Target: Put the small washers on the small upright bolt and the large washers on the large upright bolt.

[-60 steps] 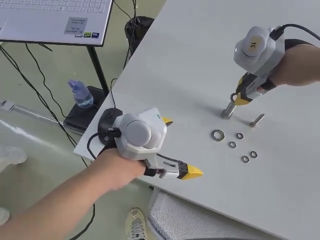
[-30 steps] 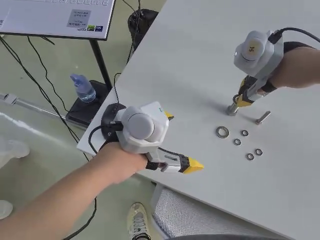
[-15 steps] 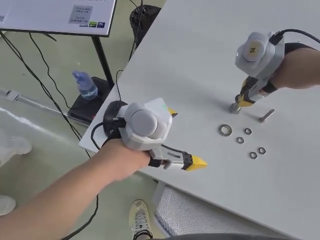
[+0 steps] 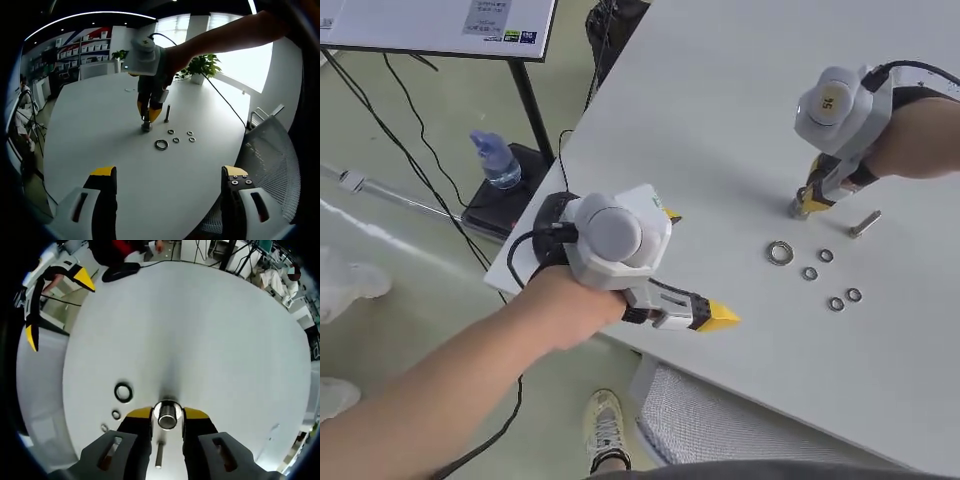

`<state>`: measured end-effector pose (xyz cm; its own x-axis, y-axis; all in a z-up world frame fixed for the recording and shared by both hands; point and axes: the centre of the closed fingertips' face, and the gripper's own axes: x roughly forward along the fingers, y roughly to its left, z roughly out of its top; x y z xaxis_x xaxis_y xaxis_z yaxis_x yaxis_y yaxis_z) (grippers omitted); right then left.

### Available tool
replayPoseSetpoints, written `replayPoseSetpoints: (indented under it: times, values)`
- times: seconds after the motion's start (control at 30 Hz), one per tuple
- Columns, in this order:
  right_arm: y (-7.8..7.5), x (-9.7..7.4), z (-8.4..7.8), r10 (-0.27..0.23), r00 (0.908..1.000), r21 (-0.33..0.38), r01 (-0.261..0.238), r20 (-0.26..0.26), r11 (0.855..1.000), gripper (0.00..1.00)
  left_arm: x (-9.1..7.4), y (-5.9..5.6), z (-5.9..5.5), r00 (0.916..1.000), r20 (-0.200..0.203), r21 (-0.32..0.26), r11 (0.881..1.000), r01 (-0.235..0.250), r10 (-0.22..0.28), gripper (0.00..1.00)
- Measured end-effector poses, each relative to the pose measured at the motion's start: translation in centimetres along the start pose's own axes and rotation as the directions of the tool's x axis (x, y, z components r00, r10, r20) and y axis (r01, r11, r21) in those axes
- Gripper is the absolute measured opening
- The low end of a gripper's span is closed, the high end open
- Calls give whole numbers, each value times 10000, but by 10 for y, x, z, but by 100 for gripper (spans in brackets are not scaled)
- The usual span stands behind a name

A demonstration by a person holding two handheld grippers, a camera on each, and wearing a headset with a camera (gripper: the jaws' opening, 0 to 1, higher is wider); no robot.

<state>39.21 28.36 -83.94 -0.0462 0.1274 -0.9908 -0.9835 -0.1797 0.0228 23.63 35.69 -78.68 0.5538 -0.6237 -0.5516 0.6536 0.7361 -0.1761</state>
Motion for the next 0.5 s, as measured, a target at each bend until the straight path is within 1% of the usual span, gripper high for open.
replayPoseSetpoints:
  times: [0.1,0.5]
  values:
    - [3,3,-1,15,10000,7,-15,-72,10000,22,1,1,0,10000,17,-30,10000,6,-6,86]
    - [-3,19,-4,72,9999,43,-71,-145,10000,22,1,3,-1,10000,-9,-94,10000,5,-5,86]
